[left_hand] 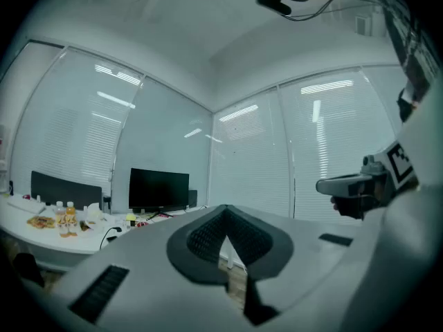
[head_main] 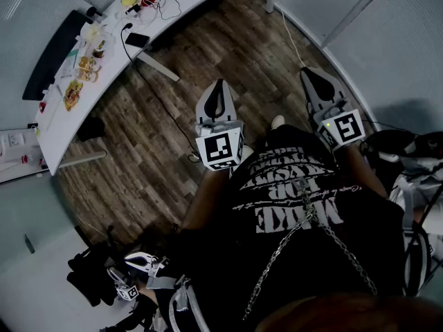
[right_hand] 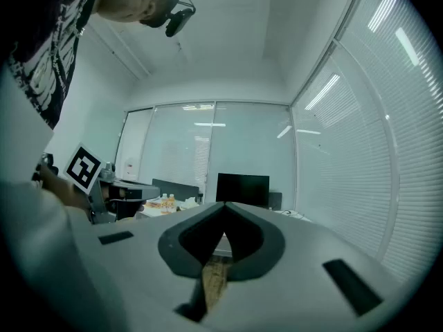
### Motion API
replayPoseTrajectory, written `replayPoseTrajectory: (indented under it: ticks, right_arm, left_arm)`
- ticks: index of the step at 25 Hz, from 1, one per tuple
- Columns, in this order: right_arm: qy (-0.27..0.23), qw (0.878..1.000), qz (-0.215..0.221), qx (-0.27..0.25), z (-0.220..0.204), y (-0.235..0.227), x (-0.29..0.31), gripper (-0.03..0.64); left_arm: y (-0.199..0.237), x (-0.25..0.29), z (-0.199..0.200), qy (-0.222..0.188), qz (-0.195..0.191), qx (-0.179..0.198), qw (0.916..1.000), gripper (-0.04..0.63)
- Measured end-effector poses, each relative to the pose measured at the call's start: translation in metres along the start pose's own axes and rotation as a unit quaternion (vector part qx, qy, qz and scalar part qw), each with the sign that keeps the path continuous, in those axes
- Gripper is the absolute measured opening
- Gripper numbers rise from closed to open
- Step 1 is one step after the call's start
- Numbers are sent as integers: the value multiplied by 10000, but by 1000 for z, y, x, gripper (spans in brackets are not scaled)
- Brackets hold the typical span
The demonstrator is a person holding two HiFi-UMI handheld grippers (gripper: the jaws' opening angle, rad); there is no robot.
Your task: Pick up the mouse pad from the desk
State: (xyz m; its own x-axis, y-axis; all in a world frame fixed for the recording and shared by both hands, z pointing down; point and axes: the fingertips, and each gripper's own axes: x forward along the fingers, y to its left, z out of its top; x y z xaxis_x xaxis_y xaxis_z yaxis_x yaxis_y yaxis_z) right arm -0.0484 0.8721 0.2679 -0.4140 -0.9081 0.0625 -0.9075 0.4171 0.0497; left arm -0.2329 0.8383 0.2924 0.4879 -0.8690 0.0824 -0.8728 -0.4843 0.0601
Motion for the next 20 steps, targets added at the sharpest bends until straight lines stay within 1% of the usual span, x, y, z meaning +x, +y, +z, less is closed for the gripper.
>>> replayPoseTrajectory:
  ticks: [2, 4, 6, 8, 10, 12, 14, 18, 20]
  right_arm:
    - [-57, 10000, -17, -52, -3, -9, 8, -2]
    - [-54, 9999, -3, -89, -10, -15, 17, -2]
    - [-5, 9999, 45, -116, -17, -20, 26, -1]
    - [54, 9999, 72, -131, -20, -29, 34, -1]
    - [176, 9997, 84, -162, -25, -44, 44, -2]
    - [211, 9996, 152, -103, -30, -61, 55, -1]
    - [106, 9996, 242, 8, -29, -80, 65, 0]
    - [-163, 9990, 421, 9, -15, -122, 88, 0]
    - [-353, 9982, 487, 13, -6, -141, 95, 0]
  left_arm:
    - [3, 17, 2, -158, -8, 215, 9996, 5]
    - [9, 30, -1, -190, 56, 244, 9995, 5]
    - [16, 40, -9, -74, 151, 112, 9998, 5]
    - [19, 54, -20, 167, 192, -61, 9997, 5]
    - [15, 74, -31, 430, 159, -211, 9987, 5]
    - [6, 97, -37, 533, 82, -251, 9982, 5]
    - [-7, 119, -35, 514, -3, -217, 9984, 5]
    - [-27, 170, -21, 440, -59, 56, 9990, 5]
    - [-34, 192, -12, 355, -34, 37, 9994, 5]
